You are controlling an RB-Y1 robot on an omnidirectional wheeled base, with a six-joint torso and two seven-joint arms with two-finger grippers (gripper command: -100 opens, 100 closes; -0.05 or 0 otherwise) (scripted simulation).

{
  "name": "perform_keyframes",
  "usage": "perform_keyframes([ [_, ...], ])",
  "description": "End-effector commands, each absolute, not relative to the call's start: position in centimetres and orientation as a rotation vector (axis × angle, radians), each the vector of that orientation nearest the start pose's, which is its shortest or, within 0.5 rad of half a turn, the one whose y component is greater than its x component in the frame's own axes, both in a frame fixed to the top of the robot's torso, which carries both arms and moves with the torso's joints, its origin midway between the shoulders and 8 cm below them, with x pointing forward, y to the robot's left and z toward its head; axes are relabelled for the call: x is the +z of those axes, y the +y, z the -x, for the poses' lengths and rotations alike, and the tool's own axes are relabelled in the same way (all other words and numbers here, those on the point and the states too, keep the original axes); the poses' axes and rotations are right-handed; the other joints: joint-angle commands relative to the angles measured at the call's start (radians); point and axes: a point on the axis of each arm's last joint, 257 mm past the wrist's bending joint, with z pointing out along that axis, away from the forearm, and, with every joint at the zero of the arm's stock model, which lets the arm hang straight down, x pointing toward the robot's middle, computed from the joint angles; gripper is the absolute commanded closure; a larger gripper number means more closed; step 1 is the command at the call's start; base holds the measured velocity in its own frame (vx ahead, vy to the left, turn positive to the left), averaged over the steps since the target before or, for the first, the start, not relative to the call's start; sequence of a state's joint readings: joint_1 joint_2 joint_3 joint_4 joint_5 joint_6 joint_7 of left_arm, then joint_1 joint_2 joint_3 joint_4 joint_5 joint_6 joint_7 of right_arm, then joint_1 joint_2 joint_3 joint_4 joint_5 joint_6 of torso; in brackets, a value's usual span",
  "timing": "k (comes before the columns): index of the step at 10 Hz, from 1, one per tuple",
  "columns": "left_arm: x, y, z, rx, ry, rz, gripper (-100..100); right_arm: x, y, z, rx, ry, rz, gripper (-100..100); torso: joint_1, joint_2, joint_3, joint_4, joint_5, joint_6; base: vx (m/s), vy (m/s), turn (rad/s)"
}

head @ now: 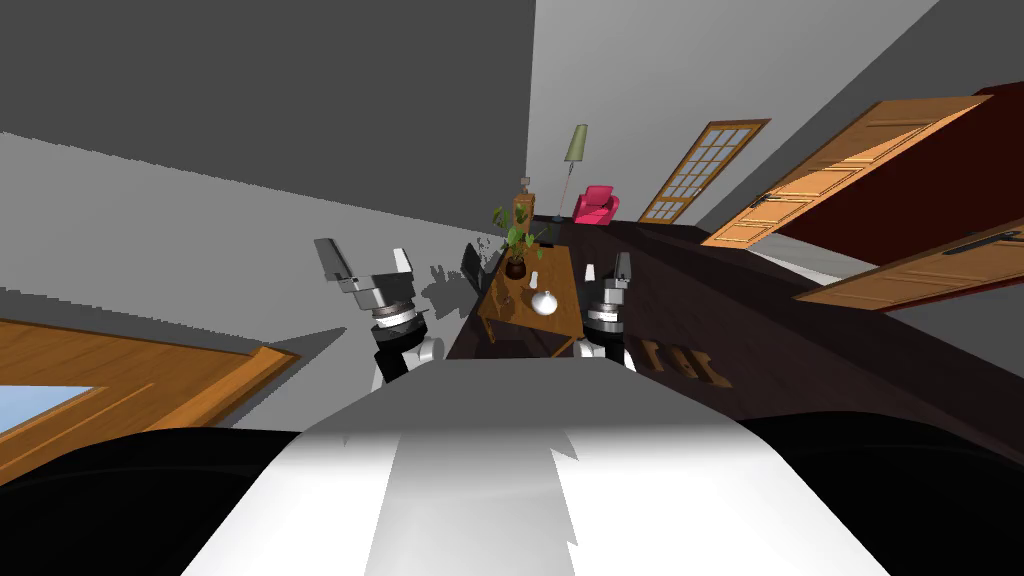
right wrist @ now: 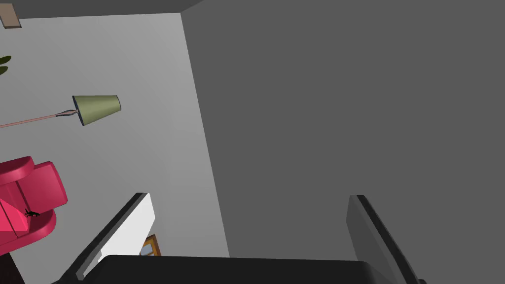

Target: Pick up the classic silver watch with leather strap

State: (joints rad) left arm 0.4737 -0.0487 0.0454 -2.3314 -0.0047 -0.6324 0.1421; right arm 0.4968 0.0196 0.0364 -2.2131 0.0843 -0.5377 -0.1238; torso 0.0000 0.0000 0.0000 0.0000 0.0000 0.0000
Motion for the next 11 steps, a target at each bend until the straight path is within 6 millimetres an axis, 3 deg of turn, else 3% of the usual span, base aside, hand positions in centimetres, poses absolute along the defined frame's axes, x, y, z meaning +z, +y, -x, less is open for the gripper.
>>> perform_keyframes([
  [1, 7.7, 28.7, -30.5, -1.436, 0.400, 0.550, 0, -0.2, -25.8, -35.7, 1.406, 0.661, -0.687, -100, 0.000, 0.000, 0.000, 0.000, 0.000, 0.000, 0.003, 0.017, 0.023],
  [6, 7.7, 28.7, -30.5, -1.436, 0.400, 0.551, 0, -3.3, -26.8, -38.2, 1.445, 0.750, -0.741, -100, 0.005, -0.002, -0.001, 0.000, 0.001, 0.000, 0.014, 0.069, 0.045],
  [11, 7.7, 28.7, -30.5, -1.436, 0.400, 0.551, 0, -8.2, -30.0, -42.3, 1.498, 0.772, -0.930, -100, 0.009, -0.002, -0.001, 0.000, 0.002, 0.000, 0.026, 0.121, 0.067],
])
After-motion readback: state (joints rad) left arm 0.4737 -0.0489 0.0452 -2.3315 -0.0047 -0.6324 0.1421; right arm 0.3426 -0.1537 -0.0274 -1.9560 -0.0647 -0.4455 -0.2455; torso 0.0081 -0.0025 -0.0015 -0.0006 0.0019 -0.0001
